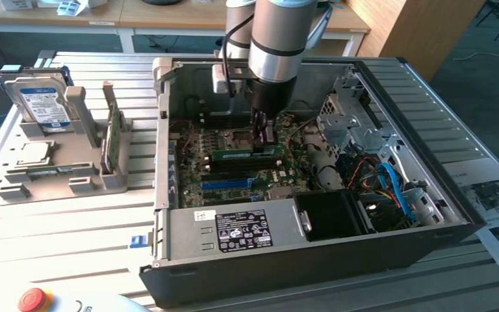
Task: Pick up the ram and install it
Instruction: 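Insert the ram into the slot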
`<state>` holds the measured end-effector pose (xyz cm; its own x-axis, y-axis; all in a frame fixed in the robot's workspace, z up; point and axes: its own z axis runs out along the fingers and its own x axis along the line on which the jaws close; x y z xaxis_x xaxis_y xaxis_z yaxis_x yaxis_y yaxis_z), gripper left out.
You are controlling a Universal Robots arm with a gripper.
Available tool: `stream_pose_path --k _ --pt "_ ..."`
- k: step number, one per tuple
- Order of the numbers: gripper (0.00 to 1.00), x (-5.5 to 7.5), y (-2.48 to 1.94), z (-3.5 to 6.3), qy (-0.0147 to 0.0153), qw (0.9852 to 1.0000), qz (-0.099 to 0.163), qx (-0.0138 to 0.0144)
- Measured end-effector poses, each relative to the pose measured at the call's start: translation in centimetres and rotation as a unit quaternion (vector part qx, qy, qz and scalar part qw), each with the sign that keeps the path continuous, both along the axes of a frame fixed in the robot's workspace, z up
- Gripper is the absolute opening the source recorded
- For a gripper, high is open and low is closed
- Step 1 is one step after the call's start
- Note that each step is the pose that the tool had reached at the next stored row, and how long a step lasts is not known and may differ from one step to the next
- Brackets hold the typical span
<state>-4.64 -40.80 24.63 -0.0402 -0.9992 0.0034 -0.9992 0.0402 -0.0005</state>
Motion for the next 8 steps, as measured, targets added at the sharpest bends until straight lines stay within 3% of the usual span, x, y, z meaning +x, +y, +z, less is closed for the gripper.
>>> stream_pose_path --k 8 --pt "0.12 -0.04 -0.04 -0.50 0.0000 1.0000 0.000 0.0000"
